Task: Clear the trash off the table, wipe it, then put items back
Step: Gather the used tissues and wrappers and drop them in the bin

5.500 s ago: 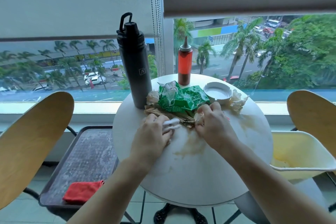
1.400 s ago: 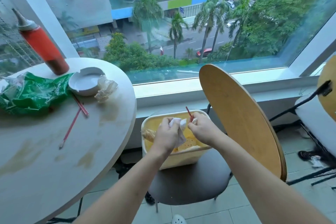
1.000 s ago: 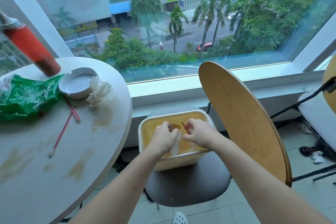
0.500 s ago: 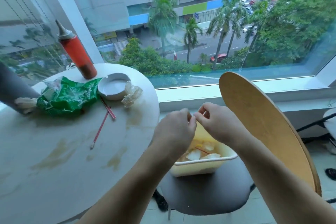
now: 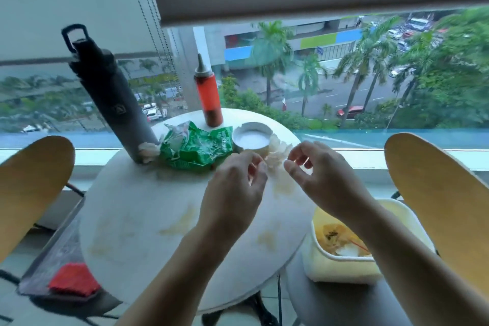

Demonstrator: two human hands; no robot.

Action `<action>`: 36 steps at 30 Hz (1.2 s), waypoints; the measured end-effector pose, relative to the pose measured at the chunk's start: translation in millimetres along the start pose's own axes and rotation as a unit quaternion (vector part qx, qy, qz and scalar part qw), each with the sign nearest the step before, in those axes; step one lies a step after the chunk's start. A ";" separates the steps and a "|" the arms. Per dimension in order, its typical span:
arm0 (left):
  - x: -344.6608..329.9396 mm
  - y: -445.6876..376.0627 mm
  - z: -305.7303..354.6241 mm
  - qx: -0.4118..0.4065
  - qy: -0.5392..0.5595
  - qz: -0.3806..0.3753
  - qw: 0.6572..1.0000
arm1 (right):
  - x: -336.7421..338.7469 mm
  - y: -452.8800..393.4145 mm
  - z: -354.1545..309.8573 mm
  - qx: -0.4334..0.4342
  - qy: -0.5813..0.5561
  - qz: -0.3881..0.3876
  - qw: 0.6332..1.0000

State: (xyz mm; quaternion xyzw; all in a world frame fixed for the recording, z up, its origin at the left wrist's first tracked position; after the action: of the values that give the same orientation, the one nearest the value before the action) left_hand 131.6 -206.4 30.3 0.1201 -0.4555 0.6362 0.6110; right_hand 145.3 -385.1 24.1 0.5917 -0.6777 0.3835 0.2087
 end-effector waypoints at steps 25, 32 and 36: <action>94.5 -14.5 -176.6 -0.046 -0.041 0.003 0.998 | -85.5 -17.2 -43.6 -0.226 0.127 0.084 0.962; 79.1 -44.7 -157.7 -0.087 -0.125 -0.005 0.988 | -90.6 -27.1 -70.5 -0.162 0.128 0.046 0.977; 57.1 -58.5 -153.5 -0.089 -0.173 -0.078 0.978 | -102.7 -36.9 -74.2 -0.141 0.169 0.013 0.976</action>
State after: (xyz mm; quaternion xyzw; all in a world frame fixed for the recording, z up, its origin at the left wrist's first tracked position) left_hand 232.7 -66.2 10.8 0.2089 -0.5982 0.5129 0.5792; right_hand 190.0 -262.5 4.4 0.4746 -0.6873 0.3813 0.3963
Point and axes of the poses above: each hand's wrist, its own y-axis away from the middle knuckle, its own x-axis out of the back of the hand, z = x × y, the point moved 6 cm from there along -y, towards the middle knuckle, and after that the axes turned 5 degrees about -x, right-handed, at the moved point
